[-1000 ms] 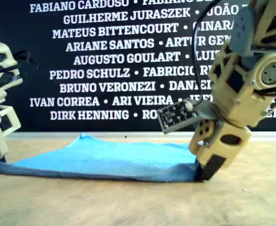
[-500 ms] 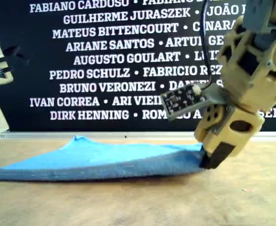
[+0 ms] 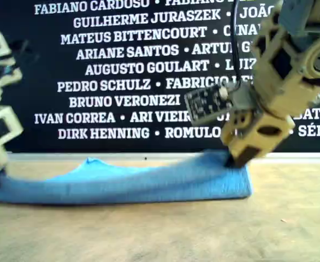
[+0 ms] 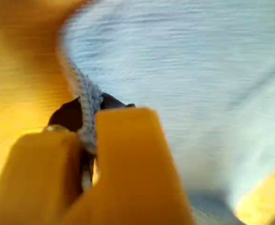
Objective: Fold a cloth
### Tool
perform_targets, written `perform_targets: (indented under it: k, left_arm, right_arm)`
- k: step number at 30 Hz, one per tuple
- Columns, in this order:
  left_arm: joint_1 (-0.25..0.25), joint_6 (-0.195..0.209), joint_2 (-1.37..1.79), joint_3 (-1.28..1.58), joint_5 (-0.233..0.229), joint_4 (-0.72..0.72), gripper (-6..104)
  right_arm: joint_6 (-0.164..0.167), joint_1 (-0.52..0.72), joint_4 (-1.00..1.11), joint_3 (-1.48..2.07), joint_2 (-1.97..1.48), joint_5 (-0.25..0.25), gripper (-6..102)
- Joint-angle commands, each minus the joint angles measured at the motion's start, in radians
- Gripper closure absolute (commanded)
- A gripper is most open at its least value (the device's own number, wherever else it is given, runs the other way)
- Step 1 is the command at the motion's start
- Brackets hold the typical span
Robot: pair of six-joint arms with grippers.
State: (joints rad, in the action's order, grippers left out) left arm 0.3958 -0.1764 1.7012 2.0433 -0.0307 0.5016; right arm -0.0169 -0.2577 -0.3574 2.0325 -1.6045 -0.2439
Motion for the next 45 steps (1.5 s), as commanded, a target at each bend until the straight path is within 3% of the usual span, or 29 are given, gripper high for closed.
perform_targets:
  k: [1, 10, 18, 26, 45]
  left_arm:
    - [0.002, -0.006, 0.005, -0.146, 0.005, -0.035, 98]
    - [-0.002, -0.008, -0.275, -0.394, -0.014, -0.215, 98]
    - [-0.103, -0.008, -0.407, -0.623, -0.005, -0.219, 98]
    - [-0.16, -0.008, -0.569, -0.87, 0.002, -0.221, 98]
    - [-0.176, -0.008, -0.982, -1.37, -0.012, -0.221, 98]
  right_arm:
    - [-0.008, 0.034, 0.132, -0.129, 0.052, 0.0, 97]
    - [0.005, 0.078, 0.241, -0.453, 0.336, 0.0, 97]
    - [0.005, 0.095, 0.259, -0.821, 0.617, 0.0, 97]
    - [0.005, 0.135, 0.259, -1.063, 0.785, 0.0, 97]
    - [0.006, 0.137, 0.261, -1.437, 1.095, 0.0, 97]
